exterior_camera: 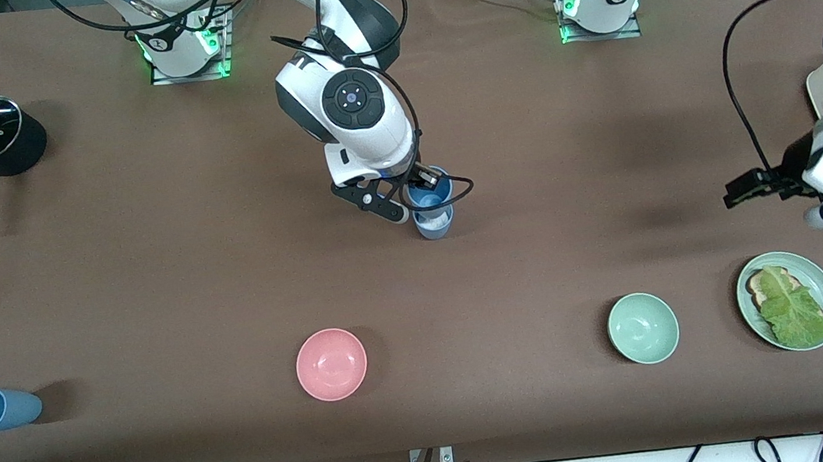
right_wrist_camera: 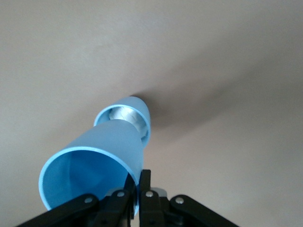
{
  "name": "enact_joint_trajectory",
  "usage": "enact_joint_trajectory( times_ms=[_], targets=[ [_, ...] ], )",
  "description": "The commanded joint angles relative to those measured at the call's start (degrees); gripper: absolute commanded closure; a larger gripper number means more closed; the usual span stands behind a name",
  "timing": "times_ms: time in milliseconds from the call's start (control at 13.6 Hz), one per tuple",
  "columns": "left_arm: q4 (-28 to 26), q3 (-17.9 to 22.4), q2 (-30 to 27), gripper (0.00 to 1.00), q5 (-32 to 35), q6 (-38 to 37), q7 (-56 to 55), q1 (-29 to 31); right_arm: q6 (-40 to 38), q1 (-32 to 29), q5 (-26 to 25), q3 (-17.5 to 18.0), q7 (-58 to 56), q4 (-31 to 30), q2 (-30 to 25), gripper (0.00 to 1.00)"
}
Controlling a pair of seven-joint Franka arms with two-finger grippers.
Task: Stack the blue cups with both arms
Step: 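Lower the right gripper's cup onto the tissue cup while the left gripper withdraws, then open the right gripper and lift it off the stacked cups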
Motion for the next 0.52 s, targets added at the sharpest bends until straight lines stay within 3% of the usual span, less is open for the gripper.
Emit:
enact_joint_trajectory(
  times_ms=[0,442],
  targets=[
    [-4.5,0.4,-6.4,0.0,1.5,1.2,-0.2,-1.7,-0.6,0.9,-1.5,-0.6,1.1,4.0,2.6,1.0],
    [1.6,0.4,-7.6,0.0,2.8,-7.8,-0.1,-1.8,-0.5,0.9,-3.5,-0.6,0.8,4.0,3.0,1.0]
  ],
)
